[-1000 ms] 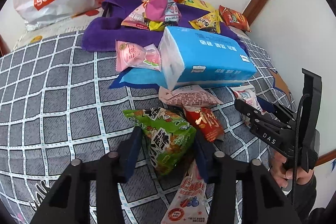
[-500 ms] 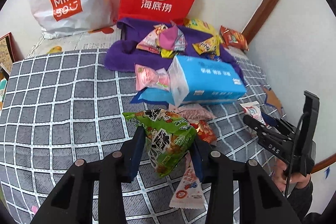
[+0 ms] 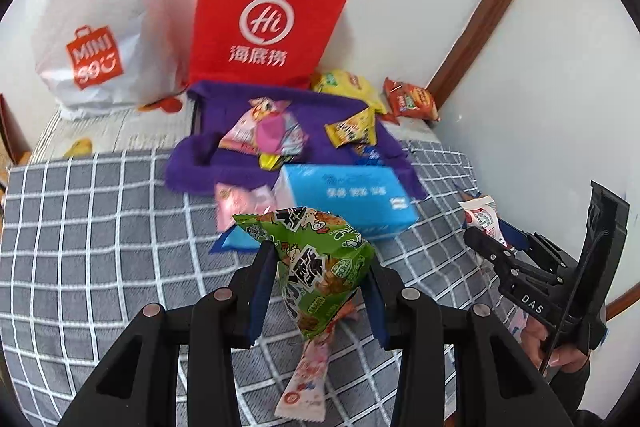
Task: Organize snacks
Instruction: 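Carry the white packet with the right tool while the left carries the green bag over the purple cloth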
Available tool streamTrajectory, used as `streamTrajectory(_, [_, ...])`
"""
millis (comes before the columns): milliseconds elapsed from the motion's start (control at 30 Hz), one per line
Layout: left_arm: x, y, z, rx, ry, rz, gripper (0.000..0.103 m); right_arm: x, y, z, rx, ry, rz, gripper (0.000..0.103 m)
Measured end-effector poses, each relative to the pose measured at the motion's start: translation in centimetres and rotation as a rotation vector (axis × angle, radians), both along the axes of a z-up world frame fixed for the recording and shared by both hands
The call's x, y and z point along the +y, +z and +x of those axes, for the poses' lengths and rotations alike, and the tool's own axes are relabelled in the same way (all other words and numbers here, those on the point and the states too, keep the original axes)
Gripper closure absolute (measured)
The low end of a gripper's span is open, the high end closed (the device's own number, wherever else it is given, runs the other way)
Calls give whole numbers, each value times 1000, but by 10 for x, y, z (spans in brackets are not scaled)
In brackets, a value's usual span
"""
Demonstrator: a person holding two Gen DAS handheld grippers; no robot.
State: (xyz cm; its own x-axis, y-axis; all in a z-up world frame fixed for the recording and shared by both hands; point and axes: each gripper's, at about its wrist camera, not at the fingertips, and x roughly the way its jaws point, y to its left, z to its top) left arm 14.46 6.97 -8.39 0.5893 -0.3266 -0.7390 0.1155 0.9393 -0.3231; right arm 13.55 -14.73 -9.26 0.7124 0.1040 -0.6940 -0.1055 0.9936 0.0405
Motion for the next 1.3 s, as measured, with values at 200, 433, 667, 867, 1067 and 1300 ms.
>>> streamTrajectory(200, [-12, 16, 16, -25, -30, 5, 64, 2, 19, 7, -37, 11, 5, 48])
streamTrajectory(433, [-25, 25, 42, -25, -62, 18, 64, -2, 30, 28, -43, 7, 41, 48])
streamTrajectory(667, [-31, 35, 68, -37, -83, 31, 64, -5, 35, 59, -45, -7, 45, 48])
streamTrajectory(867, [-33, 36, 94, -34, -93, 29, 64, -5, 38, 89, -49, -10, 41, 48])
streamTrajectory(1067, [-32, 38, 120, -35, -98, 34, 64, -2, 43, 119, -53, -4, 46, 48])
streamTrajectory(1300, [-27, 39, 149, -35, -94, 37, 64, -2, 41, 154, -30, -4, 70, 48])
